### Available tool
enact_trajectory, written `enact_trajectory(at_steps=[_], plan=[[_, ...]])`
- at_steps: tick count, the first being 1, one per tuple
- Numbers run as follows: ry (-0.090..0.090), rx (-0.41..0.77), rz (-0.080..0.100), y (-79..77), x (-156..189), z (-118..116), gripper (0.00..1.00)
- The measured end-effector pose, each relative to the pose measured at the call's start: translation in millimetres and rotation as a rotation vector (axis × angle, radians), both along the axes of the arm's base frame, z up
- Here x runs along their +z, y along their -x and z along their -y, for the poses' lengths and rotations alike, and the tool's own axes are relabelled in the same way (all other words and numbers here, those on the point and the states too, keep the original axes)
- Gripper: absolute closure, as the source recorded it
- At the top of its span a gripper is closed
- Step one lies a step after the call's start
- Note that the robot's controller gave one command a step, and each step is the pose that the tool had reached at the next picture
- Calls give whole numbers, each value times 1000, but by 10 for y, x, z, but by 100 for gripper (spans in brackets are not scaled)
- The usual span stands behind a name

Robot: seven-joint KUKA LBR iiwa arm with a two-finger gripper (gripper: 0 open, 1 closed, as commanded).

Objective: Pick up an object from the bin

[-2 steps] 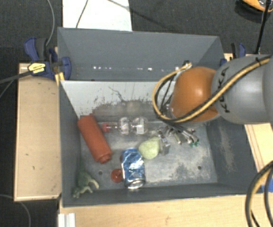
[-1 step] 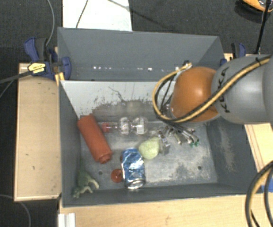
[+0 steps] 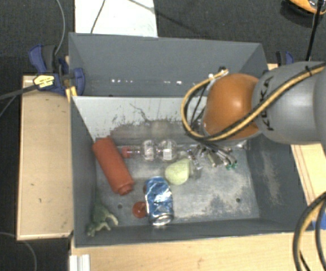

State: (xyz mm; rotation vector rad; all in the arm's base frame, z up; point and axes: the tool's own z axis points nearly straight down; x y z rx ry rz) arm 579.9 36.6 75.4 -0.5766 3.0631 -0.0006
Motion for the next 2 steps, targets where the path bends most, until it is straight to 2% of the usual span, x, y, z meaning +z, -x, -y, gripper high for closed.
enact_trajectory(at_steps=[1,2], plan=[[-1,-4,4,-89,-18,-2,100],[-1,-25,-8,-79,361,-63,100]])
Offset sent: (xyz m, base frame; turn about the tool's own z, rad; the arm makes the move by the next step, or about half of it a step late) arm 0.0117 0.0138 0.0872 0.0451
